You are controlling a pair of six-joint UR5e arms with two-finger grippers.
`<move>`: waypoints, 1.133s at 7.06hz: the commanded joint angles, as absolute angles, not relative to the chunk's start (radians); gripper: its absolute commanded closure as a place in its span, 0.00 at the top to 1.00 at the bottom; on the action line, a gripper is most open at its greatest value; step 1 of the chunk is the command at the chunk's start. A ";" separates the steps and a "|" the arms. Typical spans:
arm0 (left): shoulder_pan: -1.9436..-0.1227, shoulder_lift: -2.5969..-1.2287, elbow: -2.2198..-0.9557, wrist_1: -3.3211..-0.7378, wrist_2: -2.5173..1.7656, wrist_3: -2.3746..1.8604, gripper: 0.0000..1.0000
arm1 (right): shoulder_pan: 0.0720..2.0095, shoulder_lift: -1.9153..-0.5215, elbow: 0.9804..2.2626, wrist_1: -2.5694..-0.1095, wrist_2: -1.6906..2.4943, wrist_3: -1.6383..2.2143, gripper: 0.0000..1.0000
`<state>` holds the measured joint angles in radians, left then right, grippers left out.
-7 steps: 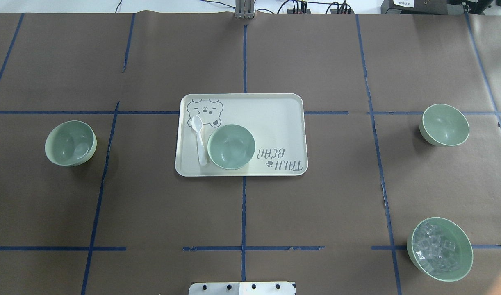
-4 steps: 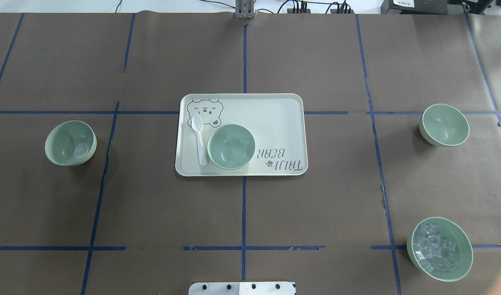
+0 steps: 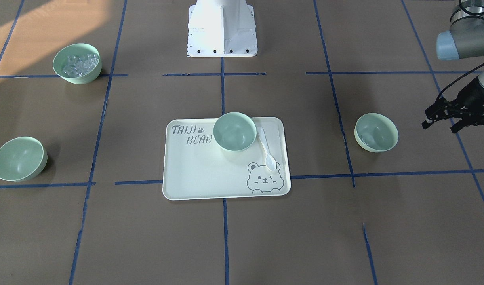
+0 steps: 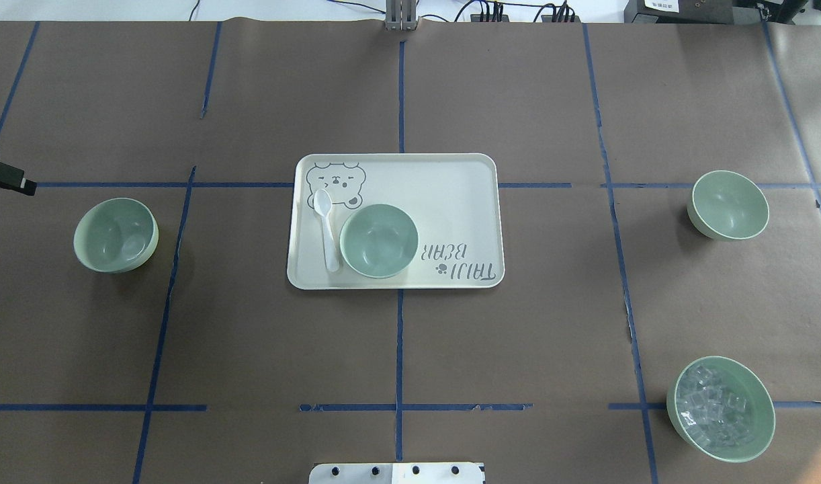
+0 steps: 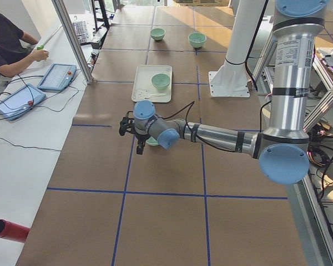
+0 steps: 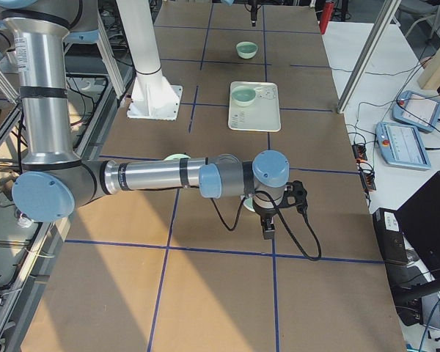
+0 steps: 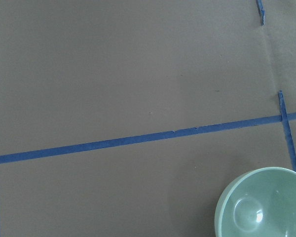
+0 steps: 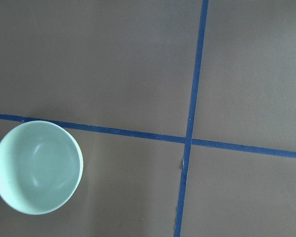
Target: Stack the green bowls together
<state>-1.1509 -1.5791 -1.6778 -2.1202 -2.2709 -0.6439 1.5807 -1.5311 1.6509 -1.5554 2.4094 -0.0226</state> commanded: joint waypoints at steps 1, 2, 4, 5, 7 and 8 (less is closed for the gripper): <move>-1.021 -1.578 -1.674 -2.212 -2.153 -0.838 0.99 | 1.574 -1.531 1.654 -1.551 2.419 0.044 1.00; -0.982 -1.578 -1.674 -2.221 -2.114 -0.885 0.98 | 1.568 -1.531 1.654 -1.530 2.422 0.054 1.00; -0.928 -1.578 -1.651 -2.224 -2.054 -0.917 0.93 | 1.530 -1.535 1.652 -1.479 2.421 0.132 1.00; -0.922 -1.578 -1.644 -2.232 -2.052 -0.919 0.87 | 1.507 -1.542 1.649 -1.433 2.418 0.182 1.00; -0.899 -1.578 -1.631 -2.238 -2.052 -0.919 0.70 | 1.445 -1.543 1.646 -1.379 2.408 0.268 1.00; -0.897 -1.578 -1.631 -2.238 -2.051 -0.919 0.56 | 1.424 -1.542 1.644 -1.359 2.399 0.293 1.00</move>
<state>-0.9039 -1.5784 -1.6333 -2.2370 -2.0526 -0.9185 1.4541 -1.5422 1.6464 -1.3871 2.4081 0.2550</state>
